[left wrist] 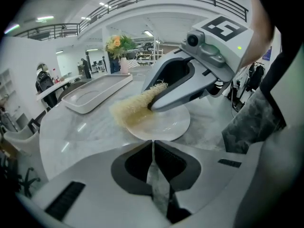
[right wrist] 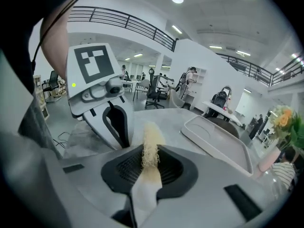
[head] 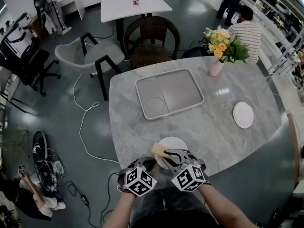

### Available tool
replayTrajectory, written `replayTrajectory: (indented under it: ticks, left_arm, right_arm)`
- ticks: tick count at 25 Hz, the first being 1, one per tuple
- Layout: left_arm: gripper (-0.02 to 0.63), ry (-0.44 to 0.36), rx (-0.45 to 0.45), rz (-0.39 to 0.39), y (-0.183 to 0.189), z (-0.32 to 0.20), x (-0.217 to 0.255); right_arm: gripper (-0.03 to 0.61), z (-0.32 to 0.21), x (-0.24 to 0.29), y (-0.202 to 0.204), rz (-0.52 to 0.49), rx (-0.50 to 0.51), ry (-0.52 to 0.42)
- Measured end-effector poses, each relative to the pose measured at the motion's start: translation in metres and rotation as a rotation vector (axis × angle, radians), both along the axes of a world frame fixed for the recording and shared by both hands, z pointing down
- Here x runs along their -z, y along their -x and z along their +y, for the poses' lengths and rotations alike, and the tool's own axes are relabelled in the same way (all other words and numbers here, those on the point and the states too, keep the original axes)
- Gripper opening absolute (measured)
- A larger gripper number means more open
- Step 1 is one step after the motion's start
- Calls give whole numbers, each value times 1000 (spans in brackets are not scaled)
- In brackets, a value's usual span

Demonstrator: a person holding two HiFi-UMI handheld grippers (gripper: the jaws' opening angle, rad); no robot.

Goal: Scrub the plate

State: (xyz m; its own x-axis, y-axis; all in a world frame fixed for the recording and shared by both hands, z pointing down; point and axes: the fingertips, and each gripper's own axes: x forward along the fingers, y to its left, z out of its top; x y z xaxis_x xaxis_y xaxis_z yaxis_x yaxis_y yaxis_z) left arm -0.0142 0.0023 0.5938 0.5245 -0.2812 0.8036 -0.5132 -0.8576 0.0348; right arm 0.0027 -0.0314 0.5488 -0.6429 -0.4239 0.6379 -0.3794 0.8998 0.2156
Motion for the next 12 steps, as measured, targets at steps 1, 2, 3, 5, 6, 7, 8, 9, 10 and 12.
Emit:
replayTrajectory:
  ticks: [1, 2, 3, 5, 6, 7, 8, 9, 10, 12]
  left_arm:
    - [25, 1, 1, 0, 0, 0, 0]
    - [25, 1, 1, 1, 0, 0, 0]
    - [25, 1, 2, 1, 0, 0, 0]
    - [25, 2, 4, 3, 1, 1, 1]
    - [25, 2, 5, 4, 1, 1, 0]
    - [25, 2, 6, 5, 2, 1, 0]
    - [25, 2, 6, 7, 2, 1, 0]
    - [25, 1, 6, 7, 2, 1, 0]
    - [25, 0, 5, 8, 1, 1, -1]
    - [25, -1, 1, 7, 0, 1, -1]
  right_arm:
    - [75, -5, 0, -3, 10, -7, -11]
    - [75, -9, -1, -6, 20, -16, -21]
    - [75, -14, 0, -9, 28, -28, -31]
    - [75, -21, 0, -17, 46, -57, -49]
    - [75, -24, 0, -22, 55, -72, -58]
    - [75, -27, 0, -26, 64, -87, -65]
    - [75, -28, 0, -31, 72, -101, -70]
    - [75, -29, -1, -36, 79, -114, -75]
    - [75, -29, -2, -40, 84, -125, -78]
    - [75, -26, -3, -48, 94, -139, -82]
